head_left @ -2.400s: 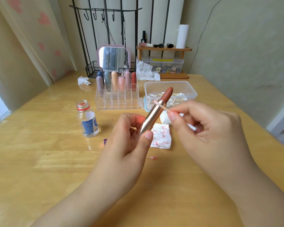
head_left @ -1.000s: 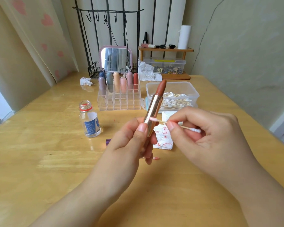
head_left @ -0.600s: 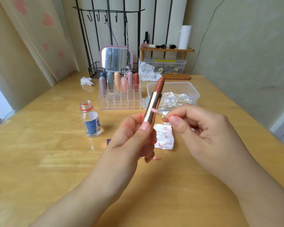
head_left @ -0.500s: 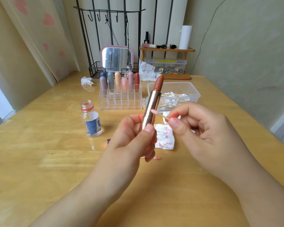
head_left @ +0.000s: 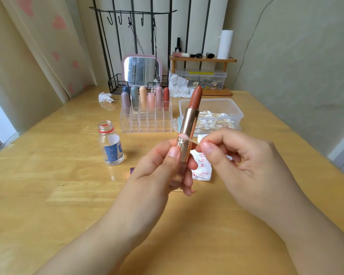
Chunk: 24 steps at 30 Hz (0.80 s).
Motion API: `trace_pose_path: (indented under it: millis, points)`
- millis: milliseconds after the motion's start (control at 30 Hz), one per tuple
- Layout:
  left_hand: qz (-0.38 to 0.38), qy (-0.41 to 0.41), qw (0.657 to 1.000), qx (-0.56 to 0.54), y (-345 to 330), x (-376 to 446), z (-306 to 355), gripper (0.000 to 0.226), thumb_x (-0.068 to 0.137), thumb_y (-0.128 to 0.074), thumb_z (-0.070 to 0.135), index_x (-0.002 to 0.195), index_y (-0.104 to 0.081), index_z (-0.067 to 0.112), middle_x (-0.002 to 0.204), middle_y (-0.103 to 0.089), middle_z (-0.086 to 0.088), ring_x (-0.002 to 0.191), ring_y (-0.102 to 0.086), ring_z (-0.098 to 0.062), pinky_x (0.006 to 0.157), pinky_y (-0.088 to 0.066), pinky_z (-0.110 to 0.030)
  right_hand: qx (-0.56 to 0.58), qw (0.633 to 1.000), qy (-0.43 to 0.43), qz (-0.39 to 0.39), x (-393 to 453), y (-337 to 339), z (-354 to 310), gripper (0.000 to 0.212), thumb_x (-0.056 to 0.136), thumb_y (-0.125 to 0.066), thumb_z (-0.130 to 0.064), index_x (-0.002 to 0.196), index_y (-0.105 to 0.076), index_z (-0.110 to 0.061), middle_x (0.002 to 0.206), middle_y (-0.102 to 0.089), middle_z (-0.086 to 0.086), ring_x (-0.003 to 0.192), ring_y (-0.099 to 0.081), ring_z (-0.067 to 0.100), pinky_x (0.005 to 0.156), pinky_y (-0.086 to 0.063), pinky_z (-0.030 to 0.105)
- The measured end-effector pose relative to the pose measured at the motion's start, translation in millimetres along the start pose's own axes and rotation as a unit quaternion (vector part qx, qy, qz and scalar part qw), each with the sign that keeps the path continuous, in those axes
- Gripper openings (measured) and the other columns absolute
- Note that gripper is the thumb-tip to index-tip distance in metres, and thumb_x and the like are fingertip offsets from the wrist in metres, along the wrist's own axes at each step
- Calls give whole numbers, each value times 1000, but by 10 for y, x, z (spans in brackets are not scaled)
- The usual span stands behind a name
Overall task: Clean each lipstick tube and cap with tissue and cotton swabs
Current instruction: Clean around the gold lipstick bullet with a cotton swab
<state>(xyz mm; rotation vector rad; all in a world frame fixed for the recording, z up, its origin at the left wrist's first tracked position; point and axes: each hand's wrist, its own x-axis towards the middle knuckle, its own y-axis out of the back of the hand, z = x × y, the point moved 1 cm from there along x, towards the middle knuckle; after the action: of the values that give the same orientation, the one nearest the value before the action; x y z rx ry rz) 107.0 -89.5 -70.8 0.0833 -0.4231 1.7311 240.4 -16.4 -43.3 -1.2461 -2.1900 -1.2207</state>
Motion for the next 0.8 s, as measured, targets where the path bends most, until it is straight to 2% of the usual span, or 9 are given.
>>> trace_pose_path:
  millis: [133, 300, 400, 467, 633, 800]
  points:
    - [11, 9, 999, -39, -4, -1, 8, 32, 88, -42, 27, 101, -65, 9, 71, -53, -2, 55, -44, -14, 54, -45, -23, -3, 1000, -11, -2, 22, 59, 16, 18, 92, -56, -30, 75, -59, -27, 63, -51, -6, 51, -40, 3, 51, -31, 5]
    - [11, 21, 998, -62, -19, -10, 38, 24, 85, -46, 27, 84, -69, 20, 69, -52, -3, 53, -41, -14, 51, -43, -22, -3, 999, -22, -32, 12, 28, -14, 19, 92, -50, -29, 75, -60, -30, 61, -49, -10, 49, -42, -1, 49, -30, 4]
    - [7, 22, 998, -50, -27, -21, 42, 21, 83, -50, 25, 95, -61, 12, 68, -51, -4, 53, -40, -13, 51, -42, -21, -7, 999, -24, -35, 14, 5, -16, 19, 92, -50, -30, 75, -59, -33, 62, -48, -3, 49, -40, 1, 48, -29, 7]
    - [11, 18, 999, -37, -20, -22, 35, 25, 82, -51, 22, 102, -55, 8, 68, -49, -4, 52, -40, -12, 51, -42, -20, -4, 999, -25, -29, 17, 30, -4, 19, 91, -51, -30, 74, -60, -29, 59, -47, -6, 47, -39, 2, 47, -28, 6]
    - [8, 13, 999, -33, 3, -12, 45, 23, 83, -50, 21, 103, -54, 10, 65, -52, -1, 51, -40, -10, 52, -42, -20, 11, 999, -40, -21, 26, 78, 39, 19, 91, -53, -33, 74, -61, -28, 56, -47, 3, 48, -42, 17, 45, -28, 12]
    - [-8, 8, 1000, -24, -25, -20, 33, 18, 84, -49, 21, 97, -54, 9, 68, -54, -2, 52, -41, -12, 52, -41, -21, 11, 1000, -12, -19, 21, -18, -19, 17, 90, -56, -23, 74, -61, -22, 61, -53, -5, 47, -41, 0, 48, -30, 2]
